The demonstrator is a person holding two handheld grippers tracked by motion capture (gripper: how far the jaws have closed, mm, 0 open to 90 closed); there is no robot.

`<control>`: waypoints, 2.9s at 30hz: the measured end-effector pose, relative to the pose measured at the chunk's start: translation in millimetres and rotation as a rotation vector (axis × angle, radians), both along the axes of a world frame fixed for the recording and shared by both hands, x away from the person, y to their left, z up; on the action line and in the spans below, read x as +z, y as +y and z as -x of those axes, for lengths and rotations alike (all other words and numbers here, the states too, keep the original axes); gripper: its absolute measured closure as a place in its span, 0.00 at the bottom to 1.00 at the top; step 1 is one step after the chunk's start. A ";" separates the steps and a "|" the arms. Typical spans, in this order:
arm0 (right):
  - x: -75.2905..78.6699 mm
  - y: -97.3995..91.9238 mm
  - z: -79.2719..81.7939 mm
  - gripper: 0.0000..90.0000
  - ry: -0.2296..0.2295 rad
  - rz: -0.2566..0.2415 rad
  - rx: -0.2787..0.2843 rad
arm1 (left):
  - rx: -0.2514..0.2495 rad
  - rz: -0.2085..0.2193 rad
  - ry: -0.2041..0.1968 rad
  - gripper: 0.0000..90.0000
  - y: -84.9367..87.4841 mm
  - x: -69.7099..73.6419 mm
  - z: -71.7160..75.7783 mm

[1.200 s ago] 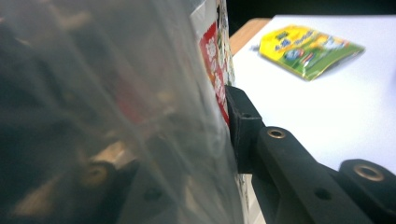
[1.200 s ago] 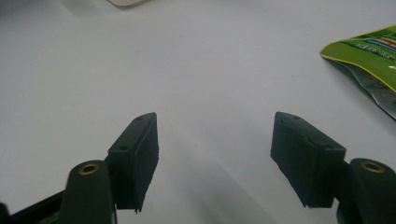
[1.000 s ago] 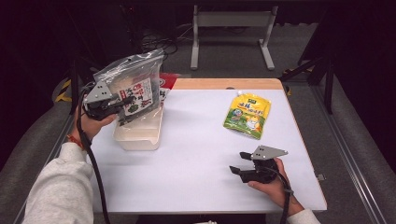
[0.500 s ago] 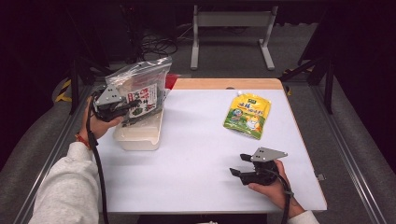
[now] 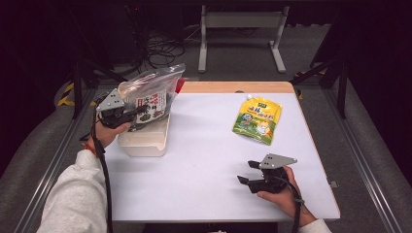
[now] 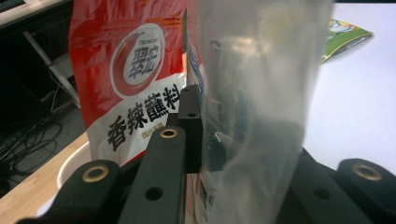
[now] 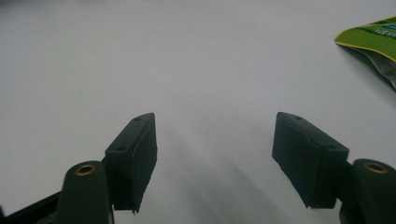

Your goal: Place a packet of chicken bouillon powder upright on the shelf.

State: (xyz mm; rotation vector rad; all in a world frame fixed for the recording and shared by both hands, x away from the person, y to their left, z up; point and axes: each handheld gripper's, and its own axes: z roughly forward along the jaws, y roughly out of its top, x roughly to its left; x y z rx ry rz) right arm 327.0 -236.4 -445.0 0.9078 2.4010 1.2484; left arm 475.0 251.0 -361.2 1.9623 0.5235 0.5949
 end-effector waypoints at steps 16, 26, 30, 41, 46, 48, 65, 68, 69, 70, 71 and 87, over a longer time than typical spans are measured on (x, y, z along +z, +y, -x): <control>-0.1 1.3 -0.7 0.34 0.008 0.003 0.019 | 0.134 -0.080 0.022 0.74 29.5 -34.8 23.4; -2.4 6.7 -3.7 0.34 0.024 0.004 0.043 | 0.156 -0.118 -0.008 0.80 25.6 -35.9 22.1; -2.6 8.2 -3.5 0.34 0.026 0.004 0.048 | 0.149 -0.095 0.002 0.81 28.2 -41.9 20.2; -3.0 9.5 -5.4 0.34 0.029 0.003 0.045 | 0.154 -0.102 0.072 0.82 36.7 -55.1 15.4; -2.3 10.3 -6.6 0.33 0.026 -0.001 0.045 | 0.151 -0.105 0.073 0.82 36.2 -55.2 16.6; -2.5 9.6 -7.3 0.33 0.026 0.001 0.041 | 0.145 -0.100 0.080 0.82 37.8 -55.6 17.2; 8.0 -12.3 -13.7 0.35 -0.043 0.003 -0.049 | 0.220 0.047 0.077 0.64 46.2 -50.3 31.6; 8.9 -16.2 -16.2 0.37 -0.048 0.008 -0.067 | 0.237 0.058 0.065 0.56 47.9 -47.5 36.4; 9.1 -18.6 -17.9 0.38 -0.050 0.009 -0.078 | 0.253 0.068 0.057 0.56 49.0 -45.6 40.1; 9.2 -21.8 -19.9 0.40 -0.058 0.016 -0.096 | 0.260 0.074 0.047 0.53 50.2 -43.9 44.5; 9.5 -25.6 -22.3 0.42 -0.061 0.016 -0.113 | 0.264 0.082 0.037 0.52 51.2 -42.3 49.4; 13.9 -74.0 -78.9 0.55 -0.063 -0.069 -0.395 | 0.265 0.082 0.015 0.36 44.0 -43.5 122.5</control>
